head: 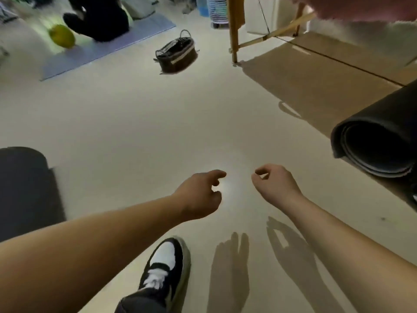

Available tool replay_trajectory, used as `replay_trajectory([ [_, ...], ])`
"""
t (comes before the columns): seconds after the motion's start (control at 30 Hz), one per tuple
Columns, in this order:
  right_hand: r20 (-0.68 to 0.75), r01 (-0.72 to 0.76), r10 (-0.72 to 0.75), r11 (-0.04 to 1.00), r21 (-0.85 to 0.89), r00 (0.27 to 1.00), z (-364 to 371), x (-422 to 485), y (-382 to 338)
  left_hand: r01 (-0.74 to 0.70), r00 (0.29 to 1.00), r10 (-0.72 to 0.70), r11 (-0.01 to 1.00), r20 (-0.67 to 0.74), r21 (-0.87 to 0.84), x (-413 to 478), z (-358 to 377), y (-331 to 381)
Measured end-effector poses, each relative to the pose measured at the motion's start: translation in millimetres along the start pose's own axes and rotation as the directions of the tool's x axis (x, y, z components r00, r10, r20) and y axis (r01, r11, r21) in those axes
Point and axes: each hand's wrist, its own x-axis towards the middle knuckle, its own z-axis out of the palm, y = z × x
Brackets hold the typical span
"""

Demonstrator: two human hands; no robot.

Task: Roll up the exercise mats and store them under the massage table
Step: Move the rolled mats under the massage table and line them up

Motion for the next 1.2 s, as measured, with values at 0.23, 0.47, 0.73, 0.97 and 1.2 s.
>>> replay_trajectory([
  [0.23, 0.183, 0.155, -0.14, 0.985, -0.074, 0.973, 42, -3, -76, 0.137, 0.989, -0.146, 0.971, -0.036, -0.194, -29, -12, -70],
  [0.47, 0.246, 0.155, -0.161, 0.987, 0.045, 0.956, 149, 5, -170, 0.218, 0.957, -0.277, 0.885, -0.088, -0.41, -27, -57, -191],
  [0.73, 0.507, 0.212, -0.194, 0.977, 0.023, 0.84, 312, 11, -311, 0.292, 0.896, -0.411, 0.829, -0.166, -0.477, -63, -144, -330],
  [0.97, 0.682, 0.199, -0.165, 0.98, 0.03, 0.713, 436, -29, -383, 0.494, 0.705, -0.584, 0.812, -0.403, -0.313, -132, -206, -444],
  [1.2, 0.811, 0.163, -0.08, 0.986, -0.019, 0.58, 477, -60, -379, 0.489, 0.295, -0.955, 0.127, 0.027, -0.863, -213, -178, -526],
])
